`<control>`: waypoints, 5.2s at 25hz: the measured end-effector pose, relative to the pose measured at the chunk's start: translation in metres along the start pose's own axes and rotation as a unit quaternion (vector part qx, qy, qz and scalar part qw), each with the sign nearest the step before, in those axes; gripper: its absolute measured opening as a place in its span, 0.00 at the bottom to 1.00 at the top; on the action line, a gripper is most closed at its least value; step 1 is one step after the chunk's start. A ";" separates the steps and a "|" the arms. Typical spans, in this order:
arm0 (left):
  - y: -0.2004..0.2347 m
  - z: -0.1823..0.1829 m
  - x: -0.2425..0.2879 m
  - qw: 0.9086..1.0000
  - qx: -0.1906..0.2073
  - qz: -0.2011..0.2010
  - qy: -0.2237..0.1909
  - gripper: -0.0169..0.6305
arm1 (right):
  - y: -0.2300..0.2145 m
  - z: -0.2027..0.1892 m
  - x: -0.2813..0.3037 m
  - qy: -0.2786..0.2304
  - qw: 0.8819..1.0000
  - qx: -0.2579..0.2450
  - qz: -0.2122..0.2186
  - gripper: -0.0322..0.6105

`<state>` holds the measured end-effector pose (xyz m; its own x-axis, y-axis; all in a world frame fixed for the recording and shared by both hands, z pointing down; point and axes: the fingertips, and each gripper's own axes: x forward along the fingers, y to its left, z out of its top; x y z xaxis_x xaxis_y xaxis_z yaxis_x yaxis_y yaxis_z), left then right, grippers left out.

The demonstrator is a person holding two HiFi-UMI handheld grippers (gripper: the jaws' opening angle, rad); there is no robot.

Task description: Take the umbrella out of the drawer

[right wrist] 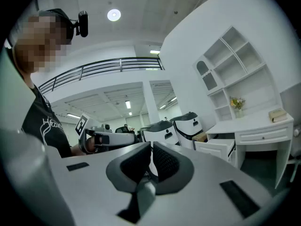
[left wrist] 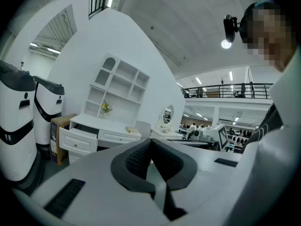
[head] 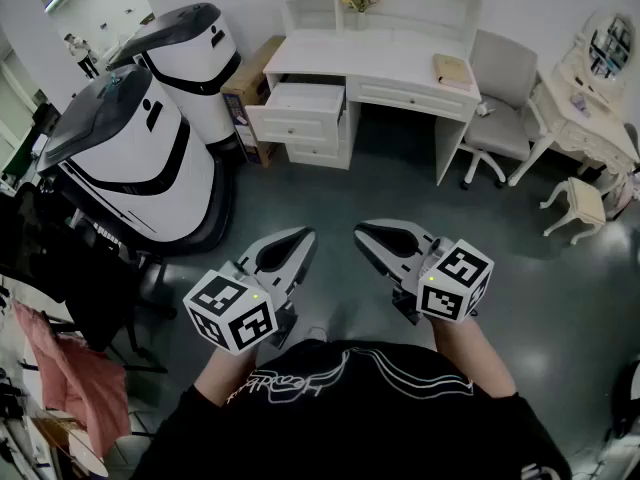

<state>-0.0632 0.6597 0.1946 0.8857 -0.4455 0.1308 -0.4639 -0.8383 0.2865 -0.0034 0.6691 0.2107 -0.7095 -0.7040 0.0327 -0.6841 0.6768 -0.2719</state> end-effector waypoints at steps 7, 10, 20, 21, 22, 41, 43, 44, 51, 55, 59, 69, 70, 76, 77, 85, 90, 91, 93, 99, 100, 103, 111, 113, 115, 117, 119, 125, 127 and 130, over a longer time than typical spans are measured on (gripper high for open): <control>-0.016 -0.002 0.004 1.000 0.003 0.001 0.001 0.06 | 0.002 0.005 -0.018 -0.014 1.000 -0.003 0.004 0.13; -0.015 0.000 0.012 1.000 0.006 0.006 0.000 0.06 | -0.009 0.007 -0.025 -0.021 1.000 0.000 0.000 0.13; 0.023 -0.008 0.027 1.000 -0.001 0.010 0.006 0.06 | -0.041 -0.008 0.004 -0.024 0.999 0.038 0.011 0.13; 0.032 -0.007 0.029 1.000 -0.002 0.010 0.005 0.06 | -0.045 -0.009 0.011 -0.021 0.999 0.034 0.010 0.13; 0.041 -0.006 0.032 1.000 -0.004 0.009 0.005 0.06 | -0.049 -0.009 0.018 -0.017 0.999 0.030 0.009 0.13; 0.355 0.072 0.181 0.996 -0.080 -0.006 0.037 0.06 | -0.277 0.038 0.268 0.021 0.994 0.105 -0.004 0.13; 0.398 0.082 0.197 0.995 -0.091 -0.012 0.042 0.06 | -0.307 0.045 0.304 0.028 0.994 0.106 -0.009 0.13; 0.418 0.086 0.204 0.995 -0.093 -0.015 0.043 0.06 | -0.321 0.048 0.320 0.030 0.994 0.104 -0.011 0.13; 0.517 0.095 0.255 0.993 -0.103 -0.004 0.048 0.06 | -0.402 0.047 0.390 0.057 0.994 0.085 -0.031 0.13; 0.548 0.090 0.286 0.992 -0.114 0.004 0.060 0.06 | -0.446 0.043 0.407 0.070 0.993 0.092 -0.038 0.13; 0.579 0.099 0.320 0.991 -0.117 0.019 0.060 0.06 | -0.494 0.044 0.430 0.093 0.992 0.086 -0.028 0.13; 0.685 0.109 0.406 0.983 -0.146 0.082 0.071 0.06 | -0.629 0.020 0.509 0.185 0.982 0.033 0.000 0.13; 0.694 0.108 0.412 0.982 -0.151 0.089 0.073 0.06 | -0.641 0.013 0.516 0.194 0.980 0.041 0.006 0.13; 0.738 0.092 0.435 0.974 -0.170 0.120 0.090 0.06 | -0.696 -0.037 0.559 0.265 0.963 0.024 0.037 0.23; 0.743 0.089 0.437 0.973 -0.171 0.124 0.093 0.06 | -0.701 -0.045 0.566 0.276 0.960 0.016 0.045 0.27; 0.775 0.068 0.443 0.963 -0.193 0.156 0.102 0.06 | -0.720 -0.114 0.602 0.366 0.921 -0.071 0.111 0.40; 0.791 0.054 0.442 0.957 -0.205 0.176 0.104 0.06 | -0.734 -0.163 0.611 0.422 0.890 -0.108 0.135 0.42; 0.793 0.052 0.442 0.956 -0.207 0.180 0.107 0.06 | -0.736 -0.173 0.613 0.433 0.883 -0.114 0.139 0.42; 0.799 0.046 0.441 0.954 -0.211 0.184 0.109 0.06 | -0.742 -0.194 0.615 0.455 0.870 -0.127 0.144 0.42; 0.809 0.033 0.444 0.948 -0.223 0.195 0.119 0.06 | -0.766 -0.251 0.618 0.510 0.828 -0.181 0.150 0.42; 0.810 0.033 0.444 0.947 -0.224 0.197 0.122 0.06 | -0.768 -0.260 0.617 0.518 0.820 -0.191 0.152 0.42; 0.813 0.030 0.442 0.946 -0.223 0.201 0.123 0.06 | -0.770 -0.280 0.618 0.535 0.801 -0.215 0.161 0.42; 0.819 0.023 0.435 0.942 -0.231 0.209 0.127 0.06 | -0.770 -0.304 0.633 0.549 0.782 -0.242 0.166 0.42; 0.820 0.023 0.433 0.941 -0.231 0.211 0.126 0.06 | -0.770 -0.306 0.636 0.550 0.780 -0.248 0.166 0.42; 0.821 0.022 0.431 0.942 -0.230 0.212 0.123 0.06 | -0.771 -0.308 0.637 0.554 0.778 -0.244 0.166 0.42; 0.821 0.019 0.429 0.942 -0.230 0.212 0.120 0.06 | -0.771 -0.309 0.637 0.558 0.777 -0.240 0.164 0.42; 0.821 0.018 0.427 0.942 -0.231 0.213 0.121 0.06 | -0.770 -0.309 0.637 0.564 0.774 -0.239 0.163 0.42; 0.819 0.021 0.423 0.941 -0.234 0.214 0.118 0.06 | -0.770 -0.307 0.637 0.572 0.771 -0.236 0.153 0.39; 0.820 0.020 0.420 0.940 -0.239 0.214 0.115 0.06 | -0.769 -0.305 0.637 0.572 0.773 -0.231 0.149 0.39; 0.821 0.018 0.415 0.940 -0.247 0.208 0.112 0.06 | -0.767 -0.299 0.637 0.572 0.773 -0.231 0.146 0.38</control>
<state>-0.0770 -0.2192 0.4673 0.6373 -0.5784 0.5093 -0.7545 -0.3335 0.5653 0.0187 -0.2338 0.7278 -0.3498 -0.0341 0.9362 -0.2671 0.9615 -0.0648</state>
